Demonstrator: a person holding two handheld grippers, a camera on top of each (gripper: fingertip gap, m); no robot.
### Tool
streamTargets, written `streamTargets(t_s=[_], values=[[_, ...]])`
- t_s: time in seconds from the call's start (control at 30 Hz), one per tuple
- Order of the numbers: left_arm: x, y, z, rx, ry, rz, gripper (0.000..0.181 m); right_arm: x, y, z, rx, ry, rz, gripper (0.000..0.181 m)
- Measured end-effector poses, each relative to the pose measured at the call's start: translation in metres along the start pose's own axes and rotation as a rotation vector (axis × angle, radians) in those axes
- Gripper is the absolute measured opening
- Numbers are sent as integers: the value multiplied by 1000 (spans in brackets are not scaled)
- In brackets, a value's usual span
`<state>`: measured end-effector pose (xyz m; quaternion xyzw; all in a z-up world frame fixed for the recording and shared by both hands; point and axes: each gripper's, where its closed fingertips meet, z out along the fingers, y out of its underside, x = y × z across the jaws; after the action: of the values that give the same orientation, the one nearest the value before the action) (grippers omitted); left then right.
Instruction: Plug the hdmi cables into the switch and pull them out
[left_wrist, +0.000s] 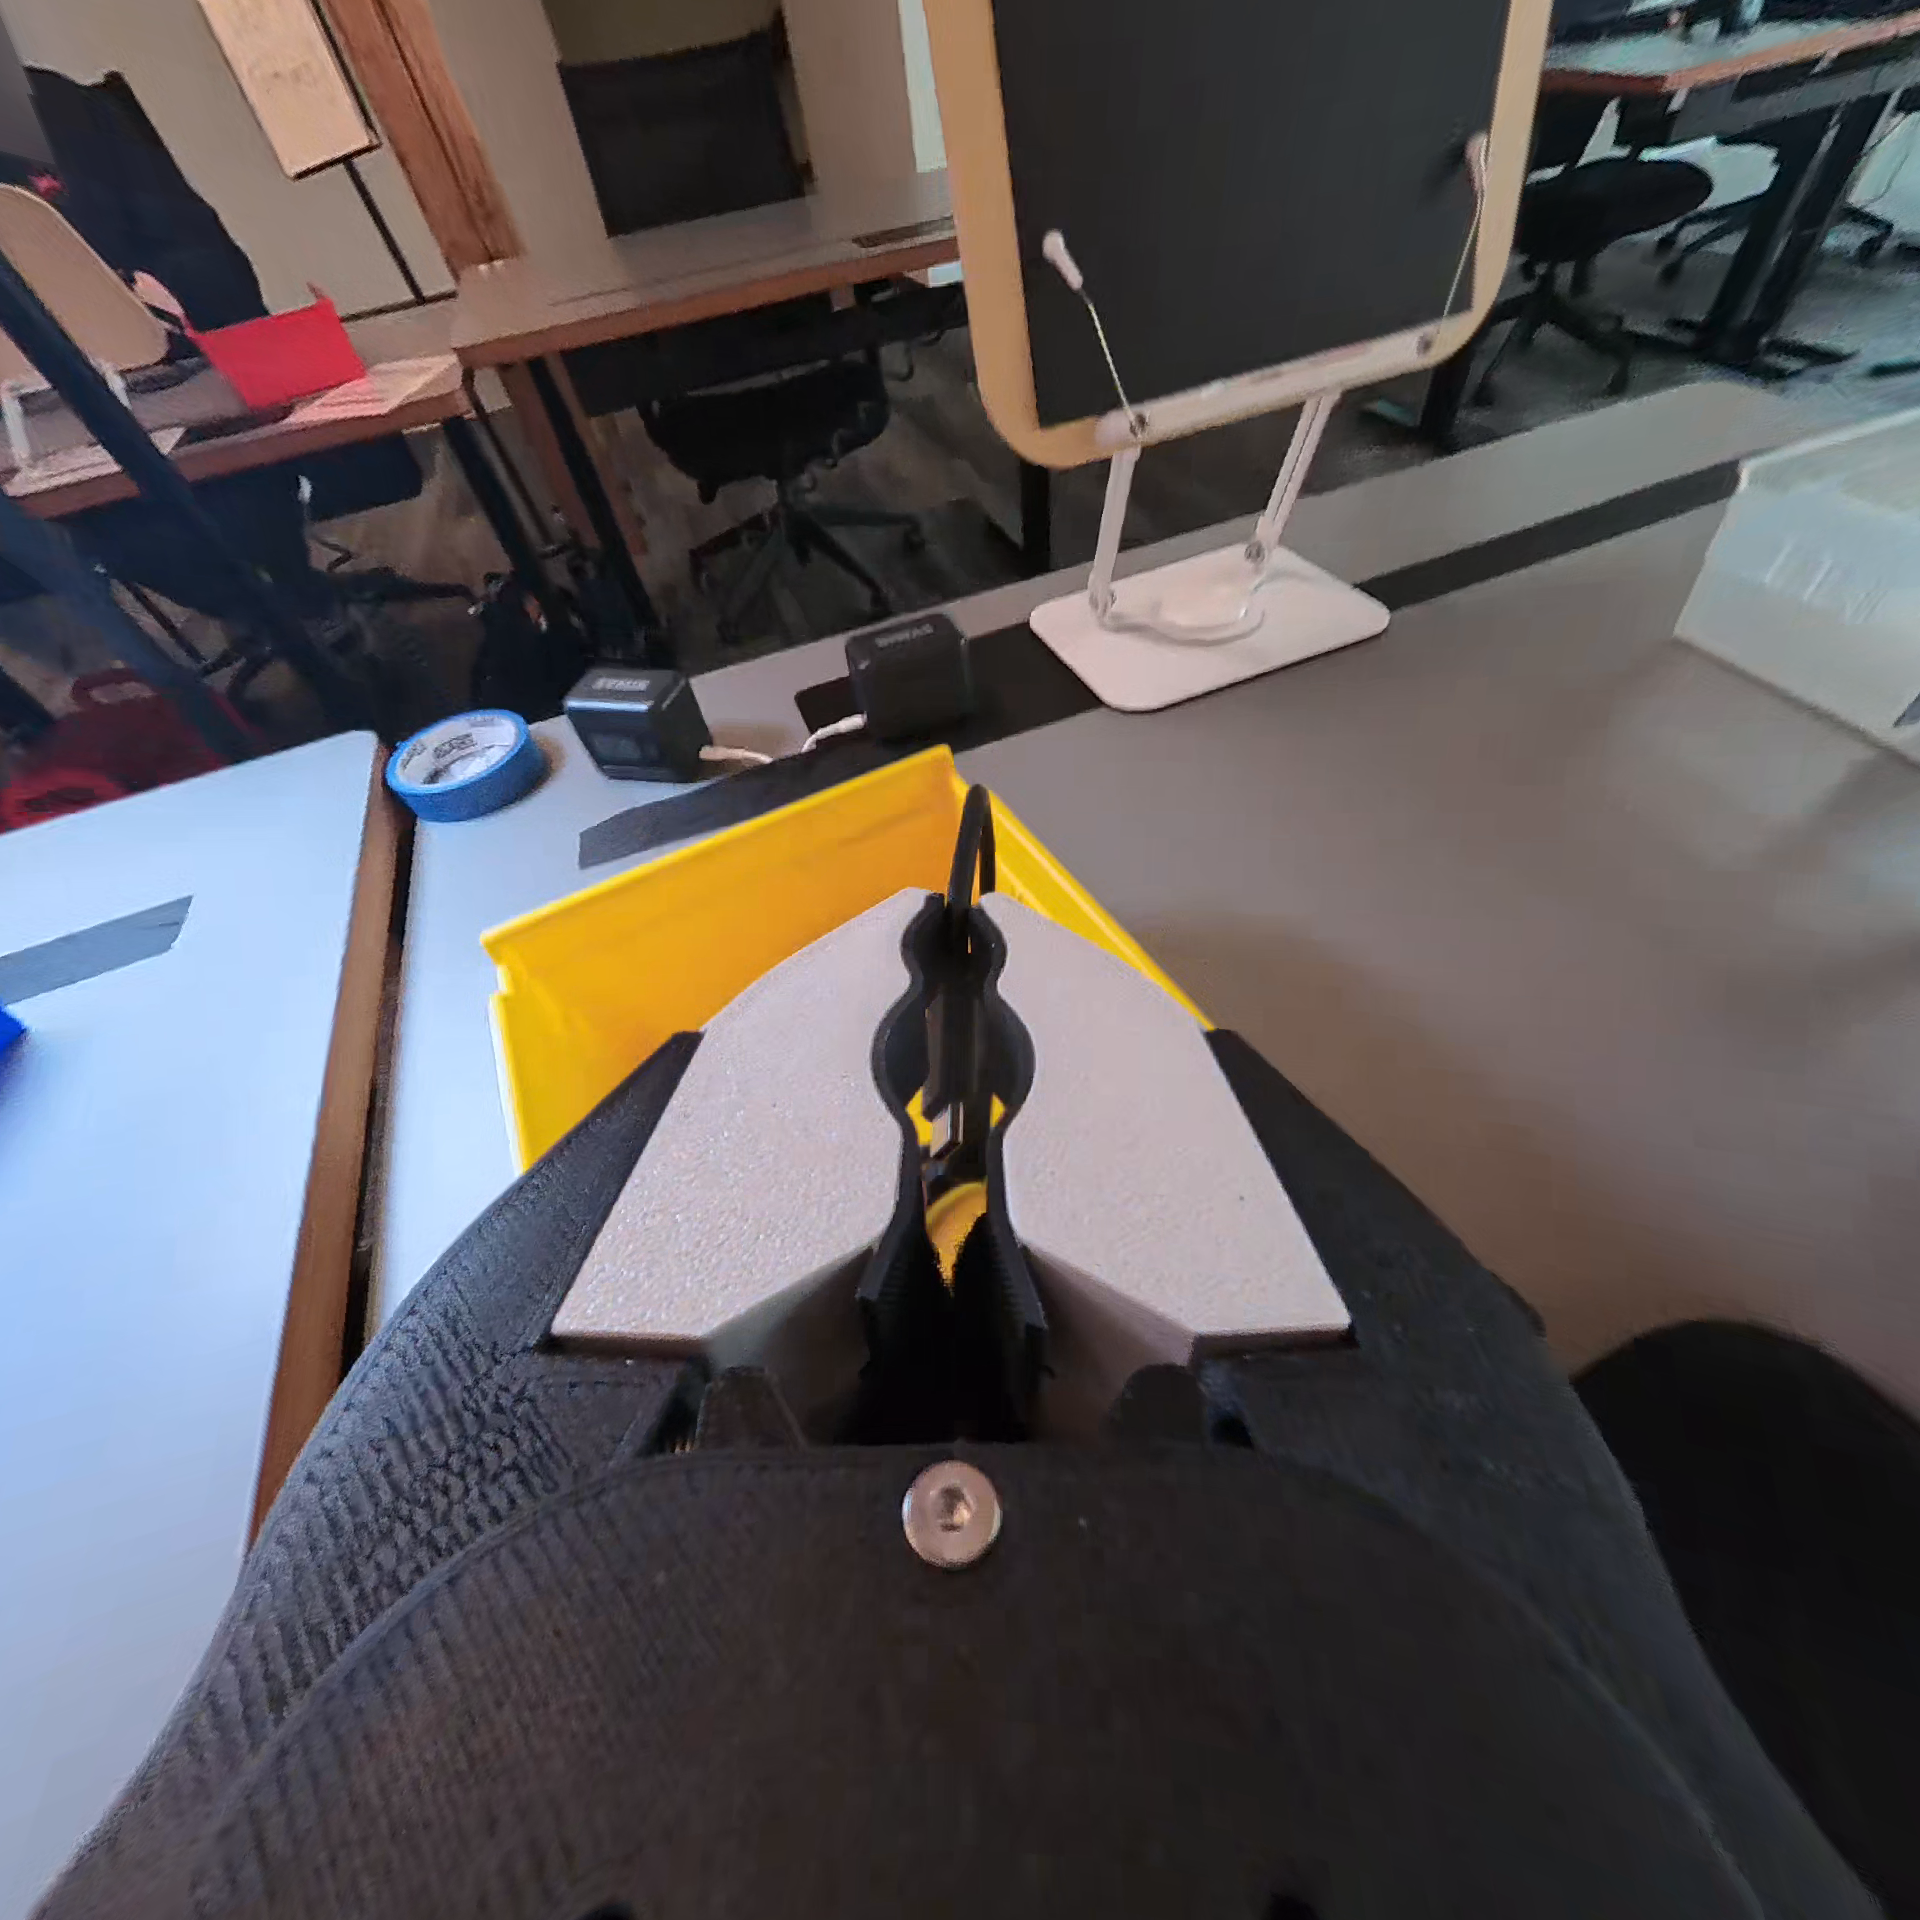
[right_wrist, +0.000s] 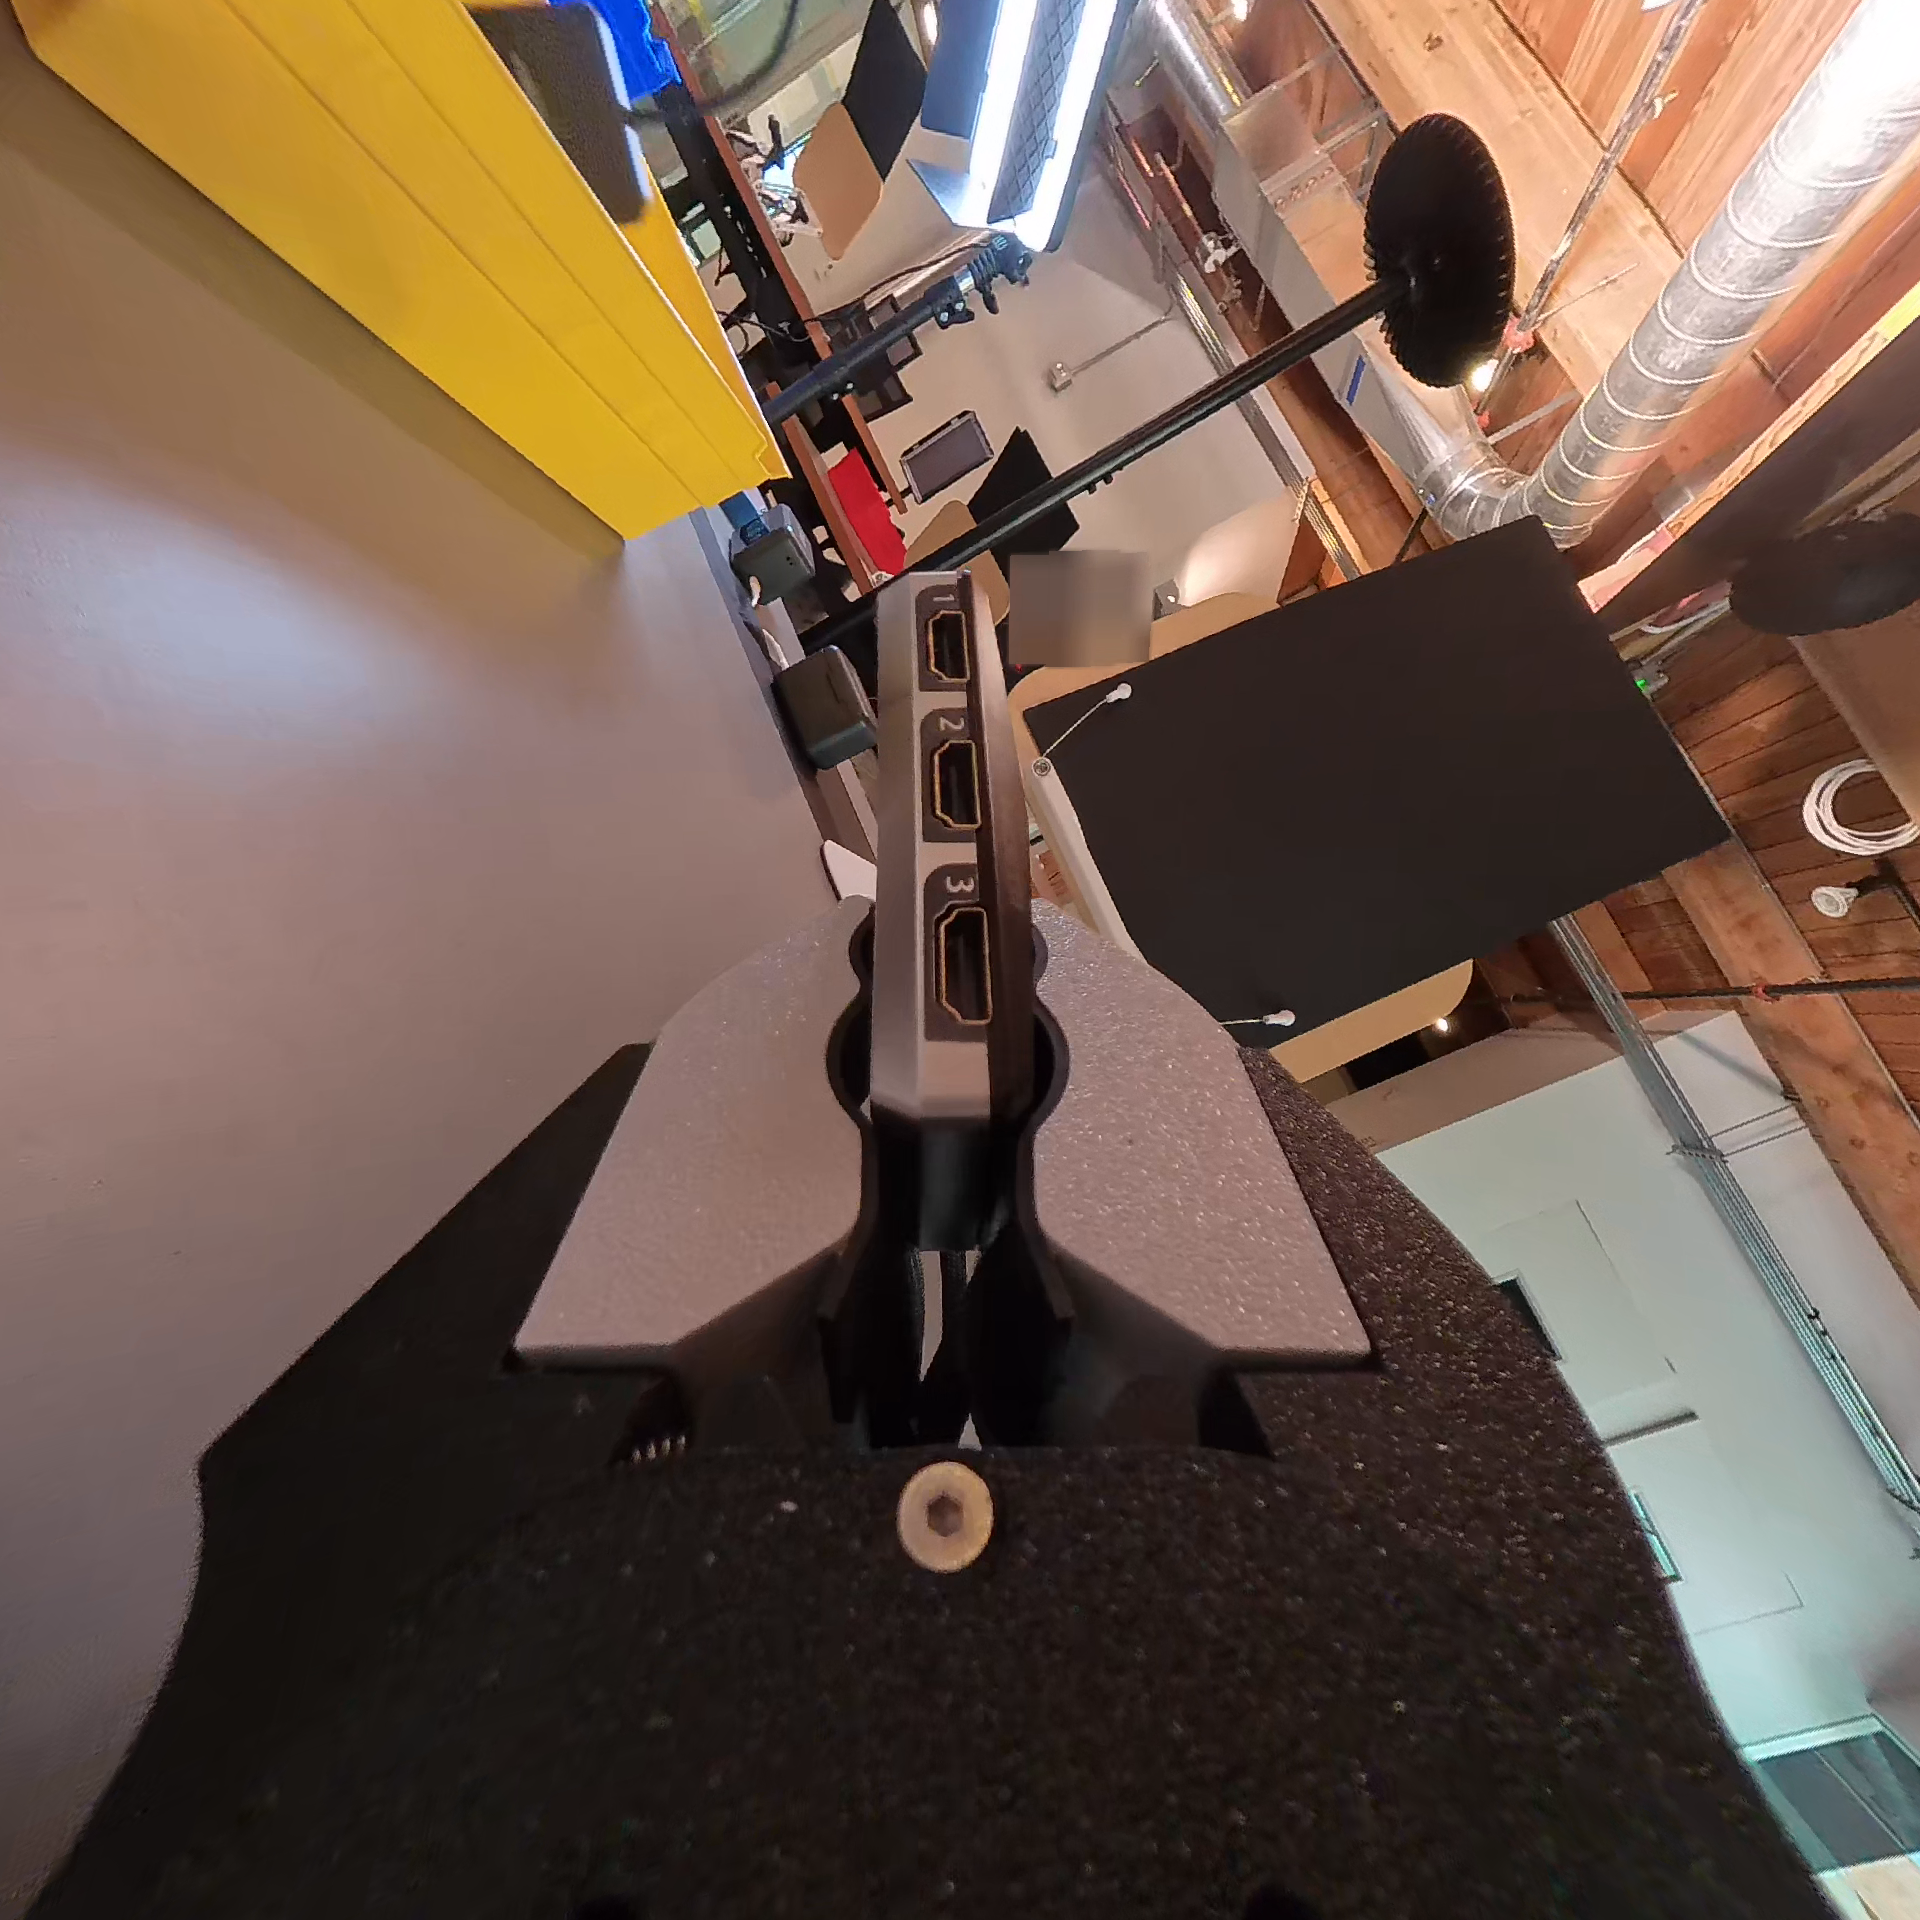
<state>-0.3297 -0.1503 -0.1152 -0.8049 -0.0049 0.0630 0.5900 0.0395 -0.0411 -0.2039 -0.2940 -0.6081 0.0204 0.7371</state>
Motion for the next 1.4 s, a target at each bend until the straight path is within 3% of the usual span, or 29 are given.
streamTargets(t_s=[0.1,0.27,0.37,0.43,0.53,0.63,0.73,0.87,1.03,1.2,1.3,1.4], values=[[-25,11,32,-62,-18,-92,5,0,1,0,-2,-2,-3,23],[-60,83,67,-326,-85,-175,7,3,1,-2,5,12,12,23],[-75,103,56,-450,-233,-19,54,4,1,-2,6,15,16,23],[-71,104,42,-500,-299,103,67,3,2,-2,2,9,12,23],[-47,107,25,-523,-278,161,57,0,1,-1,-4,2,-7,23],[-33,133,24,-609,-194,102,51,0,0,-2,2,5,-13,23],[-42,163,34,-719,-173,9,51,2,-2,-4,11,13,-13,23],[-54,184,46,-806,-195,-81,48,6,-1,-5,12,31,-9,23],[-45,209,46,-954,-149,-108,45,5,-1,-6,15,29,-10,23],[-41,195,55,-842,-122,-60,16,7,-1,-7,17,35,-12,23],[-45,152,56,-623,-175,87,13,7,0,-7,17,36,-9,23],[-30,88,47,-325,-224,325,12,7,0,-7,17,34,-6,23]])
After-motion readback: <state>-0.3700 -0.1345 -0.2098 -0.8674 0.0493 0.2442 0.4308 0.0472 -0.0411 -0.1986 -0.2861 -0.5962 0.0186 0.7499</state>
